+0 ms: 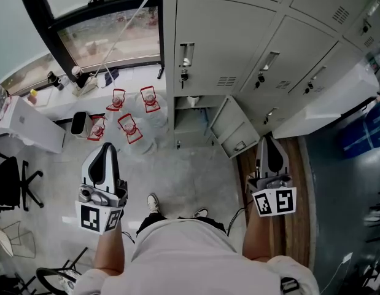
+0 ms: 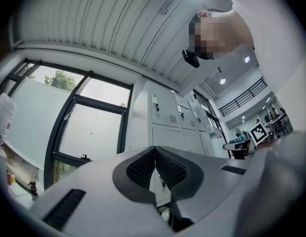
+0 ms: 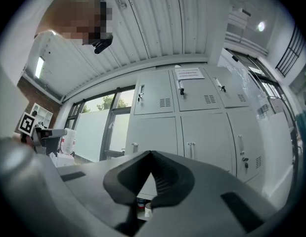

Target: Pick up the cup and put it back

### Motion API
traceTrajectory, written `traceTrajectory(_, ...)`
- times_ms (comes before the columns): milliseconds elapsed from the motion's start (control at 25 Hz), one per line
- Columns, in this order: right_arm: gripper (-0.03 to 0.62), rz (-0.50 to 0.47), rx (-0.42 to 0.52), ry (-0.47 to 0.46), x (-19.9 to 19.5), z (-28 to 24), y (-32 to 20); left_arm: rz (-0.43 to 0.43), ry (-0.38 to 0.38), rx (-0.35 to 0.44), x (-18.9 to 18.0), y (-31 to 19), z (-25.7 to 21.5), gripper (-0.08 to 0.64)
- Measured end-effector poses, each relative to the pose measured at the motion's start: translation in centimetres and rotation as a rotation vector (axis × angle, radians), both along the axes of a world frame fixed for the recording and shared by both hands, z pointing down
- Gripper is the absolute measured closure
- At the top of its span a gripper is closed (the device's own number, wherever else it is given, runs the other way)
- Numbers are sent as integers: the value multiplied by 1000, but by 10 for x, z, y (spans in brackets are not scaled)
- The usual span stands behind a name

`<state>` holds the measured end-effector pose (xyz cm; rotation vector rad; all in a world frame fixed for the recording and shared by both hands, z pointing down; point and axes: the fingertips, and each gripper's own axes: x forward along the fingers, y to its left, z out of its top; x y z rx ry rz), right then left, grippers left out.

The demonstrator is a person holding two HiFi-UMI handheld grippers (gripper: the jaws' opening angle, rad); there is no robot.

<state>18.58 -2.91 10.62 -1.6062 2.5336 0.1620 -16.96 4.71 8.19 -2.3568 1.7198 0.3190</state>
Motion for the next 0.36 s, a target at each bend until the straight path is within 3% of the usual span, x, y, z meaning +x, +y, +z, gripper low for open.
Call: traceTrajectory(360, 575, -33, -10, -2, -17, 8, -7, -6, 3, -32, -7, 0, 13, 538)
